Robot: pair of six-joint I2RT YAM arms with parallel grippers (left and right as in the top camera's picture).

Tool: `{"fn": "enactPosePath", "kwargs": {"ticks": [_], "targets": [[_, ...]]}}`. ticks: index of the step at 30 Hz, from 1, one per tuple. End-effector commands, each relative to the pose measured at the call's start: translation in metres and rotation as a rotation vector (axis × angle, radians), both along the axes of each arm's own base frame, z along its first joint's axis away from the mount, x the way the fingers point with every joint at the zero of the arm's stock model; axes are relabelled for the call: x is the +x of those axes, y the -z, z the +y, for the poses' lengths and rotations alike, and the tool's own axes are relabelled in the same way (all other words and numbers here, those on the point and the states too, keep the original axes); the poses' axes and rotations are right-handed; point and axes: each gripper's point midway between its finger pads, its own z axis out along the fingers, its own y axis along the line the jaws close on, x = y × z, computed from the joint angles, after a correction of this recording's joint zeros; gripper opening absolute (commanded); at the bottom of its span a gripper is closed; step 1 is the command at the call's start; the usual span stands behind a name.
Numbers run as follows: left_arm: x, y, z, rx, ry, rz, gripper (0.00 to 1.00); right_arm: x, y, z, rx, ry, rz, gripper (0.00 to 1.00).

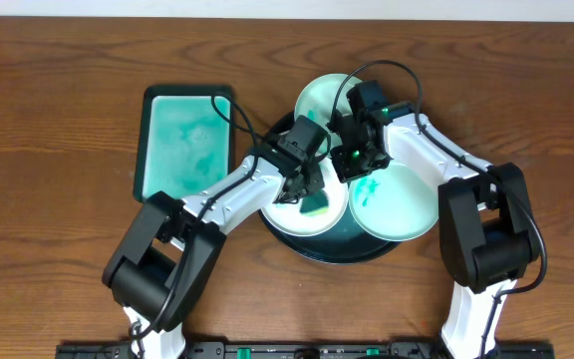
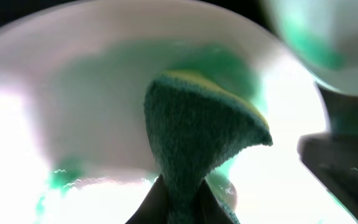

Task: Clean dirty plates on tray and stack at the side
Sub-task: 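Scrub the held plate with the sponge in the left gripper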

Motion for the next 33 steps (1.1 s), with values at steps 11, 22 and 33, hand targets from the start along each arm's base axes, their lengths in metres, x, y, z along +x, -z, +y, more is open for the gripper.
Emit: {"fn": "enactPosePath", "kwargs": {"ticks": [11,22,33], "targets": [[0.011,0.021,0.12,0.445,-0.118,-0.057,0.08,-0.002,0.007,-0.002,-0.024,0.015,0.012,0.01],[0.016,-0.009,0.092,0.214,0.01,-0.066,0.07,-0.002,0.007,-0.002,-0.022,0.03,0.017,0.01],[0.006,0.004,0.023,-0.111,0.14,0.012,0.07,-0.001,0.007,-0.002,-0.021,0.03,0.013,0.01]]}}
